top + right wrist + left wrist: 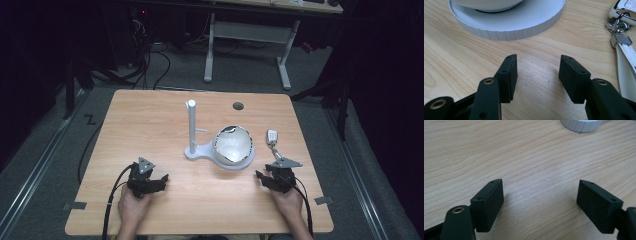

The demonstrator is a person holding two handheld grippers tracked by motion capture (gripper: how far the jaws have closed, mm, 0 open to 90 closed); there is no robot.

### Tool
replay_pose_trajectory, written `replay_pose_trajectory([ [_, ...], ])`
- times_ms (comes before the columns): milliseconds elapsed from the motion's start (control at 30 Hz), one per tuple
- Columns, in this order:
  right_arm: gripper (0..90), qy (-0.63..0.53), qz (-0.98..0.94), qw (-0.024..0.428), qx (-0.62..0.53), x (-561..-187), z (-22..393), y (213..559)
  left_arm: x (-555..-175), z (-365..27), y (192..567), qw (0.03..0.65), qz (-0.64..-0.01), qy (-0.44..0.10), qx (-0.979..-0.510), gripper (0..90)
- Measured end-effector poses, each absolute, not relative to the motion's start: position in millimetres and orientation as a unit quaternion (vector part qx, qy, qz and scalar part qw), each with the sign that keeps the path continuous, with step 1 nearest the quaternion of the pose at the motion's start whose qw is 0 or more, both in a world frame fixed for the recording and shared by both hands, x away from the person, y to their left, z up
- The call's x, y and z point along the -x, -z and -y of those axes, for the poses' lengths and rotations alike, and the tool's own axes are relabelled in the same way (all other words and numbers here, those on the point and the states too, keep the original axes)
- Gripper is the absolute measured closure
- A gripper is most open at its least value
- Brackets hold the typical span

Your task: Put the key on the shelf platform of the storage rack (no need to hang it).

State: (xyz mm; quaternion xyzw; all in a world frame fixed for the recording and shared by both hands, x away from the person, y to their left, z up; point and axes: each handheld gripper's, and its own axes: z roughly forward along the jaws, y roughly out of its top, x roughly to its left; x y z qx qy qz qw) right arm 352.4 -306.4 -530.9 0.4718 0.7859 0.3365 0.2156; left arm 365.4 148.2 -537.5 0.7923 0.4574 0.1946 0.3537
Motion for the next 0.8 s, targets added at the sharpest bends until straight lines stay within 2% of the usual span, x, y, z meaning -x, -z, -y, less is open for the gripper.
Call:
replay_pose_trajectory([
  [800, 46.3, -0.335, -0.785, 0.216, -0.475, -351.6, 305.4, 530.9, -365.6, -148.4, 537.4, 0.354, -0.458, -0.193, -0.792, 22.3],
])
